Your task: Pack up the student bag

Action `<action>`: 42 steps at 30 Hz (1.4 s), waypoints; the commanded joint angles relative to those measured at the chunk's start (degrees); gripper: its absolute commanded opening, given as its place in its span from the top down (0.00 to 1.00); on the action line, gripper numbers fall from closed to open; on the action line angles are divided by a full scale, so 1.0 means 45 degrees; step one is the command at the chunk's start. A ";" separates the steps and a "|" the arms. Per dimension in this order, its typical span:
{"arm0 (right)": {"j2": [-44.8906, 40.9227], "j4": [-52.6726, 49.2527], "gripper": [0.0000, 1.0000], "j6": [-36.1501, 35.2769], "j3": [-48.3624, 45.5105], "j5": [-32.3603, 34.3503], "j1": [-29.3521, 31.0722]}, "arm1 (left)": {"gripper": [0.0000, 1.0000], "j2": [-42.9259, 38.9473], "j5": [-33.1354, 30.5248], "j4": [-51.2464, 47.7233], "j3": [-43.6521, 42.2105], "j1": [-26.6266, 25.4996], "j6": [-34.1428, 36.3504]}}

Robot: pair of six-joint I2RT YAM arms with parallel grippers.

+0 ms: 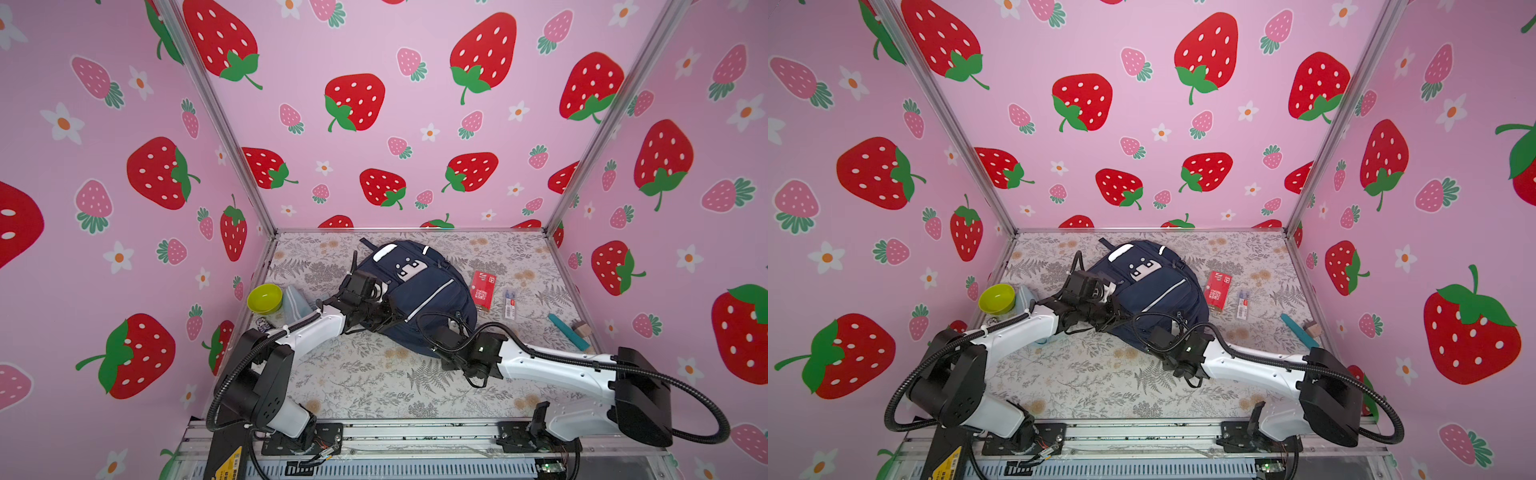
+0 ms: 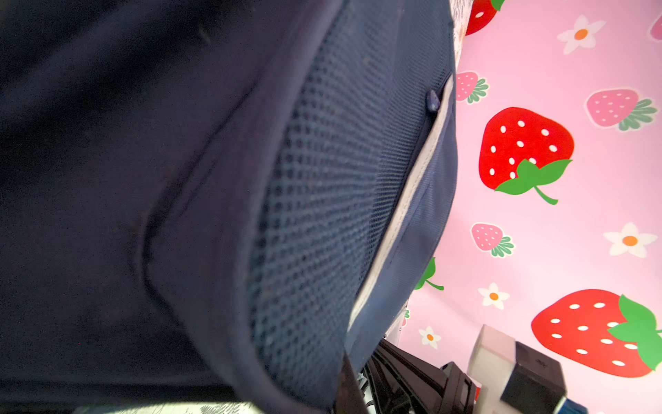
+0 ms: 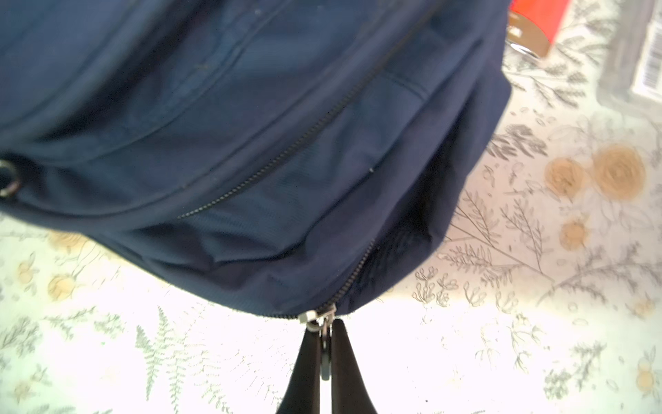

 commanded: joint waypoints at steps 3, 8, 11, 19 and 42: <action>-0.0049 0.1162 1.00 -0.2509 0.0664 -0.1655 0.0424 | 0.52 -0.1561 -0.1787 -0.2345 0.0413 0.0010 0.0942; 0.0389 0.2448 1.00 -0.3020 0.1384 -0.3057 0.0814 | 0.31 -0.3917 -0.1723 -0.2670 -0.1623 -0.0731 -0.0812; 0.0617 0.3299 1.00 -0.3051 0.1663 -0.4069 0.0894 | 0.27 -0.5127 -0.1516 -0.1916 -0.3035 -0.0988 -0.2459; 0.0611 0.4372 1.00 -0.2910 0.1817 -0.5051 0.1066 | 0.26 -0.5521 -0.1368 -0.0571 -0.4184 -0.1245 -0.4241; -0.2349 -0.0168 1.00 -0.2503 -0.0409 -0.2517 -0.2284 | 1.00 -0.2912 -0.1860 -0.2782 -0.1307 0.1113 -0.0263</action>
